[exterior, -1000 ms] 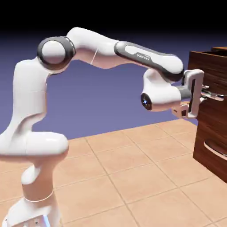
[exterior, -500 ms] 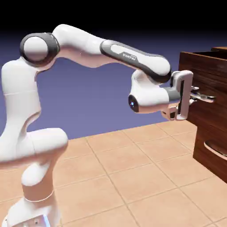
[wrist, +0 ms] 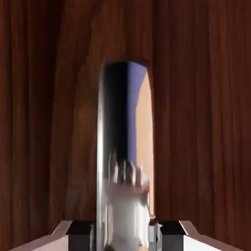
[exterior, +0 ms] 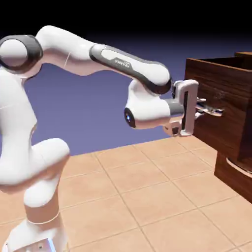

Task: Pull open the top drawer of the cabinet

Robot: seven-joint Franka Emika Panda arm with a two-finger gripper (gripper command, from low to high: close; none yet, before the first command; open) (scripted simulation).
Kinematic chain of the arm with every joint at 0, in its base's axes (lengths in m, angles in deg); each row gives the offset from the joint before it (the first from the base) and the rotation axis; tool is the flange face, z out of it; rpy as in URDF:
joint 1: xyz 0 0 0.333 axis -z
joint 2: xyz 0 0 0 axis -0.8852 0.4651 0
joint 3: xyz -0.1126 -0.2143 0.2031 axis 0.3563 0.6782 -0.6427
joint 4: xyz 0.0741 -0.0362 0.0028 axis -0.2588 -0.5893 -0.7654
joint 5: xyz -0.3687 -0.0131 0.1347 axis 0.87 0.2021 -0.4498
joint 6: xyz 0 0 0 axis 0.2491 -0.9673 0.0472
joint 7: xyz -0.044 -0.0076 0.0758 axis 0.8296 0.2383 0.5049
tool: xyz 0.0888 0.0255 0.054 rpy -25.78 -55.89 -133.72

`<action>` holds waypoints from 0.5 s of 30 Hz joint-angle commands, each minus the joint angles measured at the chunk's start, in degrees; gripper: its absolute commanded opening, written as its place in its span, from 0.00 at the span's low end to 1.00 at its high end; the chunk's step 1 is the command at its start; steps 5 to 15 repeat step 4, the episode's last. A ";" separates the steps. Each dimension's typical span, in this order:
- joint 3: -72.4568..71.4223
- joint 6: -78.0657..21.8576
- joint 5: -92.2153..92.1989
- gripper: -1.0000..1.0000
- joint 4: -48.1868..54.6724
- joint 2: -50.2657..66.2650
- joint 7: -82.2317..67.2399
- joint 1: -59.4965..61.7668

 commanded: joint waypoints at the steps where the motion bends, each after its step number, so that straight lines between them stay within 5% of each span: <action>1: 0.00 0.05 0.05 1.00 -0.01 0.00 0.04 0.00; 15: 2.36 -0.36 1.61 1.00 -3.79 4.15 2.75 -2.35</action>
